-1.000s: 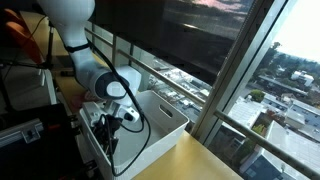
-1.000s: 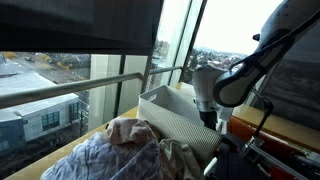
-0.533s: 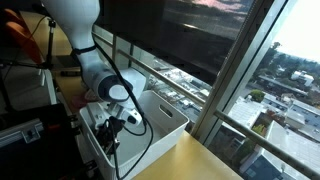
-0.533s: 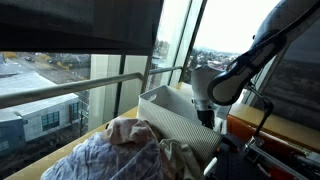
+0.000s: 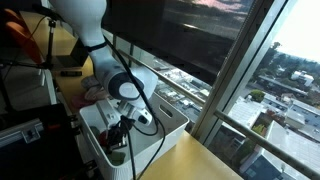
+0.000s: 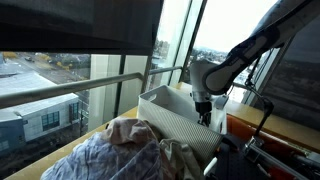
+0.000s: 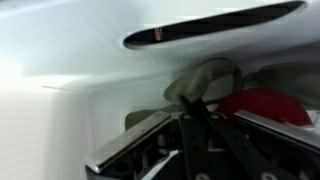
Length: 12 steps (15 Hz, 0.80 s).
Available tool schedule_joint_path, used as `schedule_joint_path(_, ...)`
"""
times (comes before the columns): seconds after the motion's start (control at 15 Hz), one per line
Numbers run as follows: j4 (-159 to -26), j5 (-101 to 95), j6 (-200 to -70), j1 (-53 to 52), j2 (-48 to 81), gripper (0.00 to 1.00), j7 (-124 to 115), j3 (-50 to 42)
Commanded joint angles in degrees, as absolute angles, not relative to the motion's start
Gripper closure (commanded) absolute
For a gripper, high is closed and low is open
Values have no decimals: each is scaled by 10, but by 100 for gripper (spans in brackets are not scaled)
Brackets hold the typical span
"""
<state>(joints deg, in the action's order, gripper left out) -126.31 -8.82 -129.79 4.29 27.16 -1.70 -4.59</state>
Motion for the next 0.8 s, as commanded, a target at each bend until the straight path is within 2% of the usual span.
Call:
schedule_joint_path(0.0,-1232,-68,-1257,57,264,100,12,-46)
schedule_joint_path(0.4,-1229,-72,-1232,53,241,99,4,-44)
schedule_joint_path(0.73,-1258,-91,-1216,10,126,99,-30,-27)
